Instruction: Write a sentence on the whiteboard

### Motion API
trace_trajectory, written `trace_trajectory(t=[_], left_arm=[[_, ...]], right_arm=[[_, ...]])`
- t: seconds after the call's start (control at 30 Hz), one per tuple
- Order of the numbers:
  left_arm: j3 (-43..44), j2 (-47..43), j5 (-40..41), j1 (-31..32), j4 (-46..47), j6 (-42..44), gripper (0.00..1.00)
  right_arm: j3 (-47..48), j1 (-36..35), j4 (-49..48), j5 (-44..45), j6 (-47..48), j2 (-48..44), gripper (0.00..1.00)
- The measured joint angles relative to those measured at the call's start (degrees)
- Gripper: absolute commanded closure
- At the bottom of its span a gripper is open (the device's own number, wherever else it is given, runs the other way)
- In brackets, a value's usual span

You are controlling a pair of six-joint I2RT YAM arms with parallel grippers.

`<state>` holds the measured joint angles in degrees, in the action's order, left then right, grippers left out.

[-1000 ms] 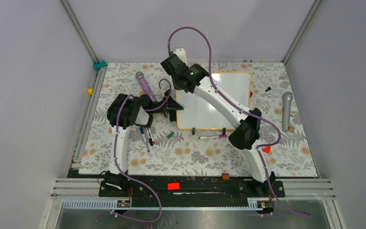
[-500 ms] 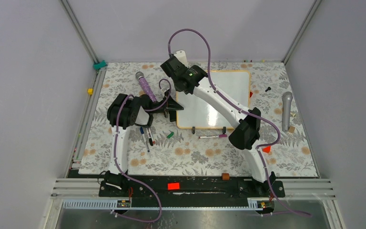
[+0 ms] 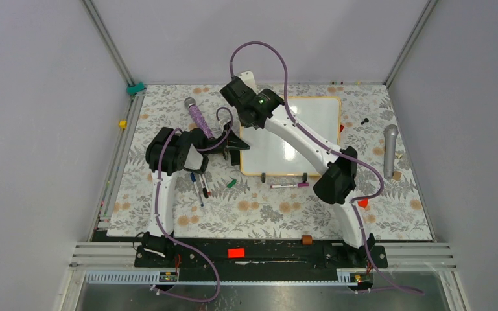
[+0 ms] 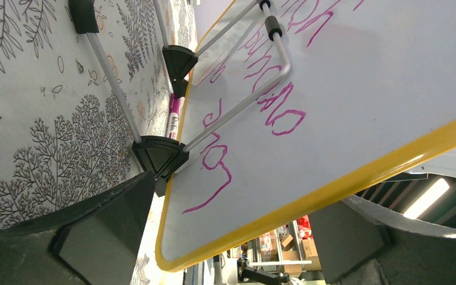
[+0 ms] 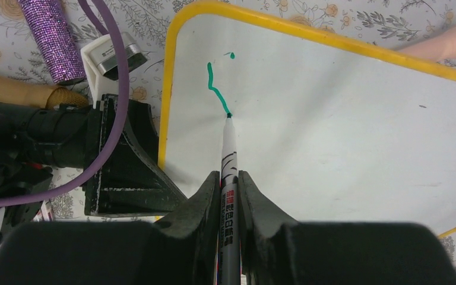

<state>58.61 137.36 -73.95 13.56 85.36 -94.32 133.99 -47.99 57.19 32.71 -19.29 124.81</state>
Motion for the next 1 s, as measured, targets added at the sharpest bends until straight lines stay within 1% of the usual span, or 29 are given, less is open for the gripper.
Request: trace_trajectory(t=[0.1, 0.2, 0.37, 0.47, 0.53, 0.7, 1.0], left_arm=[[0.0, 0.0, -0.02, 0.0, 0.0, 0.02, 0.01], [-0.02, 0.0, -0.04, 0.0, 0.04, 0.04, 0.01], [0.0, 0.0, -0.09, 0.0, 0.04, -0.11, 0.01], [0.09, 0.0, -0.33, 0.0, 0.02, -0.39, 0.01], [0.22, 0.04, -0.48, 0.0, 0.0, -0.5, 0.01], [1.25, 0.44, -1.46, -0.02, -0.42, -0.85, 0.01], [3.3, 1.11, -2.82, -0.31, -1.86, -0.61, 0.01]], right_arm=[[-1.81, 0.02, -0.76, -2.56, 0.13, -1.68, 1.0], [-5.44, 0.04, -3.65, -6.78, 0.52, -4.83, 1.0], [-14.45, 0.04, -10.58, -13.81, 1.07, -13.73, 1.0], [-19.06, 0.07, -14.23, -15.89, 1.18, -19.37, 1.0], [-21.29, 0.07, -15.93, -16.57, 1.38, -22.91, 1.0], [-24.26, 0.07, -18.25, -17.35, 2.21, -28.46, 1.0], [-27.58, 0.59, -18.86, -18.53, 4.2, -32.5, 1.0]])
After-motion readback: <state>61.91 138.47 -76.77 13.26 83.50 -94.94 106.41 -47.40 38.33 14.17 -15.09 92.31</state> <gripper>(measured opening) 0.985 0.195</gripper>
